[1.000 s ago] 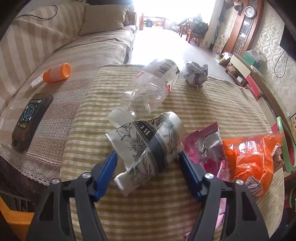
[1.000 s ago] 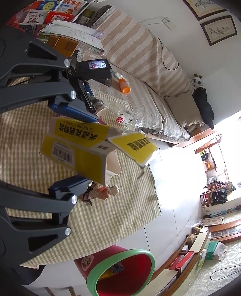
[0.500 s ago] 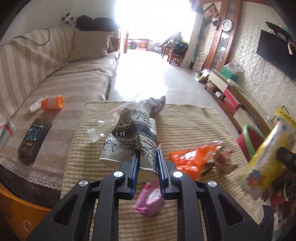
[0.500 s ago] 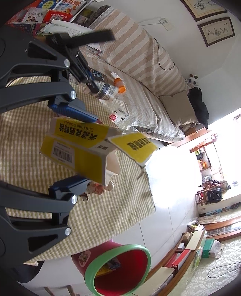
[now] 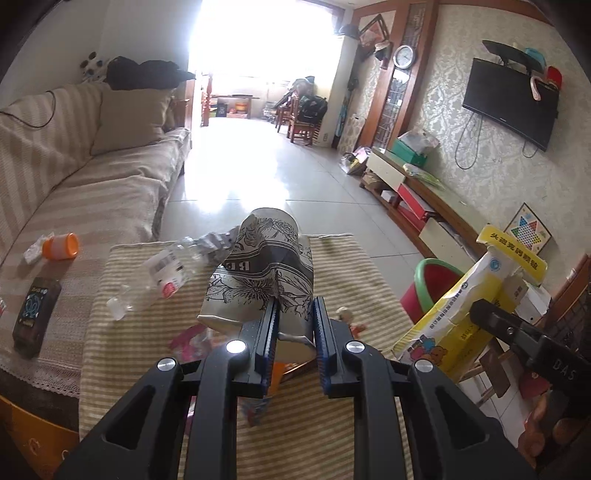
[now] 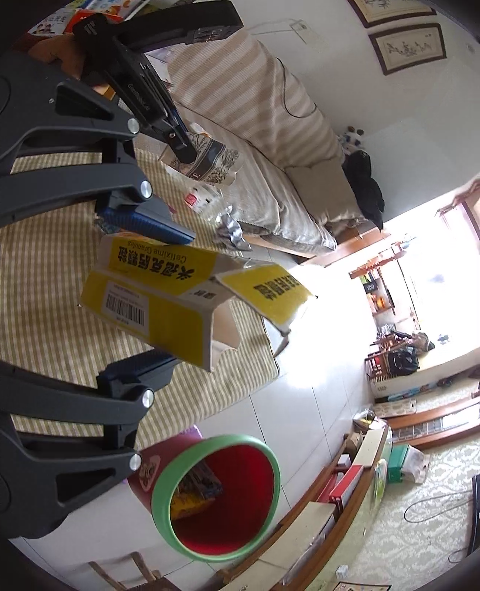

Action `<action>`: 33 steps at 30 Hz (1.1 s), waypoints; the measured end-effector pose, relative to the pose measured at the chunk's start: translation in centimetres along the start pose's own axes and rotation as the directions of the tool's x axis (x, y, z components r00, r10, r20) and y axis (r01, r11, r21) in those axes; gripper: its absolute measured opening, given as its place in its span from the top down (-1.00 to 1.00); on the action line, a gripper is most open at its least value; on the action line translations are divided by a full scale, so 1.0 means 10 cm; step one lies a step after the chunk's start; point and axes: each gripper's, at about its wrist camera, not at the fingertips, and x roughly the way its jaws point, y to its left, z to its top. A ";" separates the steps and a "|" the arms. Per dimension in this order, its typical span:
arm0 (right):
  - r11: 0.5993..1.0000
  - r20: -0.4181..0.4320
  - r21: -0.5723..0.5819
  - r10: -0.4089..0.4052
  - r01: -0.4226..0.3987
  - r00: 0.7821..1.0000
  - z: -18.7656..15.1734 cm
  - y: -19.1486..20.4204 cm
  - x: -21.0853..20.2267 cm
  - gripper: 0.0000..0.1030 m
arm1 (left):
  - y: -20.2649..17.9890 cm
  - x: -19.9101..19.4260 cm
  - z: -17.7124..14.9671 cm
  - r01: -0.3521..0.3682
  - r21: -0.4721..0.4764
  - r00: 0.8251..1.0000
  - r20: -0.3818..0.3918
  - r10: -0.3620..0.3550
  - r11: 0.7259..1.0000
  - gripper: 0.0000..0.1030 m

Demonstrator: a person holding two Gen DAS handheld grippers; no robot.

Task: Collect trash
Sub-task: 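Carry the paper cup and yellow carton over the red bucket and open both tools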

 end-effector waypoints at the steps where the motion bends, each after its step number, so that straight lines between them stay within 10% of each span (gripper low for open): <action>1: 1.000 0.005 0.006 -0.007 0.007 1.000 0.01 -0.03 -0.01 -0.05 | -0.07 0.01 0.01 0.010 0.007 1.000 0.000 -0.010 1.000 0.69; 16: 0.983 0.092 0.101 -0.162 0.152 0.983 0.26 -0.96 -0.26 -0.05 | -1.07 0.51 0.27 0.188 0.083 0.982 -0.034 -0.186 0.979 0.68; 33: 0.922 0.054 0.222 -0.337 0.318 0.940 0.46 -2.46 -0.09 -0.07 | -2.61 1.77 0.26 0.435 0.171 0.889 -0.241 -0.390 0.884 0.68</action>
